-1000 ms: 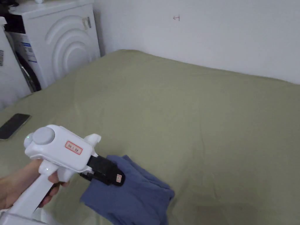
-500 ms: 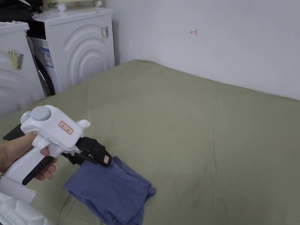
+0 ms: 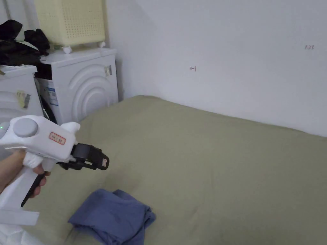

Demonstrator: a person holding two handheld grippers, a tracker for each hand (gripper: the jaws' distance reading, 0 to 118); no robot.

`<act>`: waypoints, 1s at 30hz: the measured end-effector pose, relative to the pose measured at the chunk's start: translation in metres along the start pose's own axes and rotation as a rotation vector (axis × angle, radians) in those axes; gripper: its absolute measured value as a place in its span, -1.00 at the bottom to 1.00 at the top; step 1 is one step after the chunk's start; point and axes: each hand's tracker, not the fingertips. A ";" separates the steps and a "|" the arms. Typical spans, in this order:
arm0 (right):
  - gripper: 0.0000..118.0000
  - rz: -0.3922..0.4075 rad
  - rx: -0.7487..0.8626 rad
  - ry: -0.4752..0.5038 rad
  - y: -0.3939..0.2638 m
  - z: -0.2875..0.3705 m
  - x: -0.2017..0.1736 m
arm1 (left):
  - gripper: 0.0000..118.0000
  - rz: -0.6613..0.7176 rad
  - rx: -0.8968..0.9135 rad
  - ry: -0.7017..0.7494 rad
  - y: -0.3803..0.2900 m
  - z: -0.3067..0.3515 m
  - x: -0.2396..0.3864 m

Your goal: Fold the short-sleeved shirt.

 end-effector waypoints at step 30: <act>-1.00 0.617 0.493 -0.669 0.052 0.011 -0.113 | -0.99 -0.411 0.687 0.046 -0.160 -0.029 0.390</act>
